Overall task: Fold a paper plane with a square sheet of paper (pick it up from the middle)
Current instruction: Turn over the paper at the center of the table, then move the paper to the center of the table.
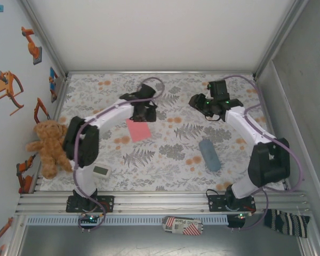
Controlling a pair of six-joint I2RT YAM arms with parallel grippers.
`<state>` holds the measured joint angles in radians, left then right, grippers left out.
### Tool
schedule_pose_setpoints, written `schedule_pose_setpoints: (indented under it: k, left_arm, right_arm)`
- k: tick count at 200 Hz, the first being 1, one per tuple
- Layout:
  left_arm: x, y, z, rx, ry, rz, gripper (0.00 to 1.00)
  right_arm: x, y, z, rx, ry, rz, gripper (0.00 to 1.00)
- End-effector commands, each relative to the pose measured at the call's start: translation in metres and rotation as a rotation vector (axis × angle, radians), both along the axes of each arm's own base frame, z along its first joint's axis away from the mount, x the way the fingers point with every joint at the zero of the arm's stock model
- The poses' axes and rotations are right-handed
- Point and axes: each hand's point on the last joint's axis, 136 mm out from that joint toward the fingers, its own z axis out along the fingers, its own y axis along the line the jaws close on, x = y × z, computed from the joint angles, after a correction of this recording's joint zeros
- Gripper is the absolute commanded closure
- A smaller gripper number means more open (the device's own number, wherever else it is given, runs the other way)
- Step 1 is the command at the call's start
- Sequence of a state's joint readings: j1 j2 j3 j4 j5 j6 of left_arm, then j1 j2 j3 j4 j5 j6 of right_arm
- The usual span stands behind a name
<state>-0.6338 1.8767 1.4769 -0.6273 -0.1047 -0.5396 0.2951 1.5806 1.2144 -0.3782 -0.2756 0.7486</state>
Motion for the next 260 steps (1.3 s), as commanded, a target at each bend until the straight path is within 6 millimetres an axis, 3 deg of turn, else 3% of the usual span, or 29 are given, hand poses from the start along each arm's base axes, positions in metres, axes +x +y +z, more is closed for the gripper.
schedule_pose_setpoints:
  k: [1,32,51,84,118,148,177,213,260]
  left_arm:
    - [0.004,0.027,0.018,-0.154,-0.028,0.146,0.38]
    - [-0.008,0.091,0.016,-0.123,-0.048,0.318,0.28]
    - [-0.017,0.119,0.016,-0.114,-0.060,0.394,0.16]
    - [-0.029,0.147,0.015,-0.113,-0.081,0.467,0.01]
    - [-0.032,0.158,0.014,-0.139,-0.079,0.515,0.04]
    - [-0.031,0.156,0.015,-0.159,-0.077,0.513,0.04]
    - [-0.029,0.150,0.015,-0.193,-0.073,0.498,0.04]
    - [-0.027,0.131,0.007,-0.287,-0.038,0.471,0.04]
    - [-0.029,0.096,-0.003,-0.465,0.018,0.434,0.04]
  right_arm:
    - [-0.007,0.051,-0.015,0.017,0.049,0.162,0.55]
    - [-0.013,0.127,-0.041,0.041,0.089,0.315,0.61]
    - [-0.018,0.172,-0.056,0.059,0.110,0.396,0.62]
    - [-0.013,0.222,-0.094,0.069,0.144,0.440,0.66]
    - [-0.007,0.252,-0.118,0.079,0.167,0.476,0.67]
    - [-0.004,0.252,-0.137,0.054,0.192,0.461,0.67]
    - [-0.015,0.237,-0.158,0.013,0.248,0.444,0.68]
    - [-0.031,0.189,-0.167,-0.034,0.301,0.370,0.69]
    - [-0.049,0.130,-0.145,-0.008,0.289,0.283,0.70]
